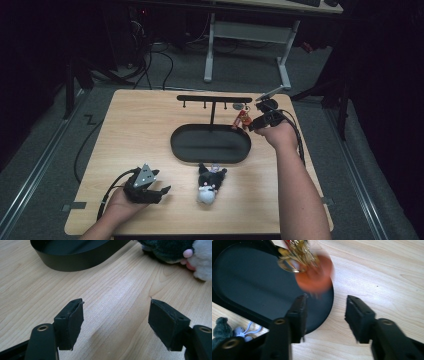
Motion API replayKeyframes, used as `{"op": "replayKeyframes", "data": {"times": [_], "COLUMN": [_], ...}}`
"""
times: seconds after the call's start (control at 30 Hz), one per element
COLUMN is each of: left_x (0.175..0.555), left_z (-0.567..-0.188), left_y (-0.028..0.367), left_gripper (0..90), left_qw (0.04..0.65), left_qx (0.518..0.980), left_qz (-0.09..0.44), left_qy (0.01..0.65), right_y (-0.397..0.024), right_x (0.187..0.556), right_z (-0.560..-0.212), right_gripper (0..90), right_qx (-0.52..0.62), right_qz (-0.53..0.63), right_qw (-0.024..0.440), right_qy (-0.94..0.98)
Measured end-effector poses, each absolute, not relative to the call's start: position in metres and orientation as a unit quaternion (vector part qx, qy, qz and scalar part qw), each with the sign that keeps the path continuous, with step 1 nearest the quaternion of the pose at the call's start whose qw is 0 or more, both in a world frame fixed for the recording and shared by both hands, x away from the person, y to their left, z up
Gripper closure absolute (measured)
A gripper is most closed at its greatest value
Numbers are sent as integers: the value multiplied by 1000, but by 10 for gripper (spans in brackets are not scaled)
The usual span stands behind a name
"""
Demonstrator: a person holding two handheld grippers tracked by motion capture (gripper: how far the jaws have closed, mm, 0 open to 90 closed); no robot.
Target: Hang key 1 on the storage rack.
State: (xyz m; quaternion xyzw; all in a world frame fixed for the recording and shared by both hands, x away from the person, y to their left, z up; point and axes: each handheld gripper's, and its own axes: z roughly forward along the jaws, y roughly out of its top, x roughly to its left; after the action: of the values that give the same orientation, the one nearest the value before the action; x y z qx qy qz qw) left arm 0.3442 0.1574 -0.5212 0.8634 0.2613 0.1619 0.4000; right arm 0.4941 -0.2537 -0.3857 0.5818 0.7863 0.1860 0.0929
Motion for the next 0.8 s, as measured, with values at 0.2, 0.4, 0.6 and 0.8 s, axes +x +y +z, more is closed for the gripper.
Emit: {"op": "replayKeyframes", "data": {"times": [0.2,0.4,0.6,0.8], "left_x": [344,343,340,339], "left_z": [-521,-521,-520,-520], "left_y": [157,151,143,138], "left_gripper": [292,303,326,373], "left_qw": [401,397,393,388], "left_qx": [863,867,869,869], "left_qz": [159,155,151,156], "left_qy": [262,259,262,264], "right_y": [-257,-259,-260,-262], "right_x": [476,442,397,331], "right_z": [-394,-406,-431,-469], "right_gripper": [421,412,399,392], "right_qx": [584,577,565,543], "right_qz": [197,210,226,291], "right_qw": [103,113,138,198], "right_qy": [781,781,782,762]}}
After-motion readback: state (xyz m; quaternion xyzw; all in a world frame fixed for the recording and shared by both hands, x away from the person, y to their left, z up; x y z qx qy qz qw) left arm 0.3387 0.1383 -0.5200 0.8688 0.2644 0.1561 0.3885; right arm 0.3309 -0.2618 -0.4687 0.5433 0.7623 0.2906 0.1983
